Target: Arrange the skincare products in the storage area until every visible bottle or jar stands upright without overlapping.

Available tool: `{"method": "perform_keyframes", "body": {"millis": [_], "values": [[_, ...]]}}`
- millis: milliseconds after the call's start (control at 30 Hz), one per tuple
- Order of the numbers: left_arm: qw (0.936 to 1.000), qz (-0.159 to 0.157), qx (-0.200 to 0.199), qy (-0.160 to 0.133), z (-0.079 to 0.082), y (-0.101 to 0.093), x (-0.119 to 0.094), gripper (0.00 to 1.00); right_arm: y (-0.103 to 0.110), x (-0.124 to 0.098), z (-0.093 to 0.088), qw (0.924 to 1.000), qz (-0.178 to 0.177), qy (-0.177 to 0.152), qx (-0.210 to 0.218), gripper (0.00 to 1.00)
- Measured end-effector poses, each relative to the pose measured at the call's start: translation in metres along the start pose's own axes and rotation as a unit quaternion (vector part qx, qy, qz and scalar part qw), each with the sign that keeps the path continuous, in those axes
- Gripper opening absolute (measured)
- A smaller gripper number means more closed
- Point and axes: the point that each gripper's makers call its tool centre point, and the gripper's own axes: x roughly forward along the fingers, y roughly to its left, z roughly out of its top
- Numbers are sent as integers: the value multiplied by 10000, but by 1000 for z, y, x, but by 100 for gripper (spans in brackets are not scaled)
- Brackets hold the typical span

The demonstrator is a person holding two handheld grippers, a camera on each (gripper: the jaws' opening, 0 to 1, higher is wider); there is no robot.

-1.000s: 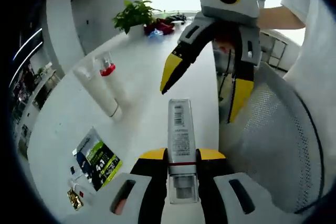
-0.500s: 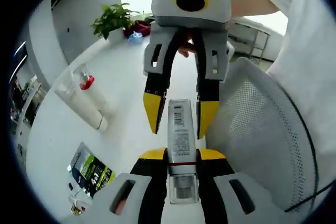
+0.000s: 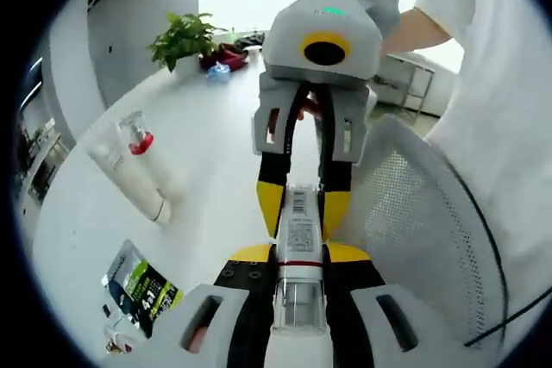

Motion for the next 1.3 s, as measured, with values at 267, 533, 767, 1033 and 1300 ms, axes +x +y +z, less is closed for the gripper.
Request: {"method": "perform_keyframes", "body": {"millis": [267,533,767,1033,1300], "values": [[9962,-152,-432,-738,22,1,-10,19,4,-9,8,9949,129,-678,735,20],[9916,181,-738,-1049,23,21,-28,33,3,-18,9,9883,77,-1015,1136,19],[9649,142,-1535,-2128,44,24,-47,40,-8,-32,28,9540,-66,-2078,2159,20],[9229,-55,-2194,-3163,69,24,-55,32,-15,-47,63,8819,85,-3525,3130,20],[8905,-128,-2533,-3778,83,29,-65,20,-23,-53,77,8244,101,-4296,3683,20]]}}
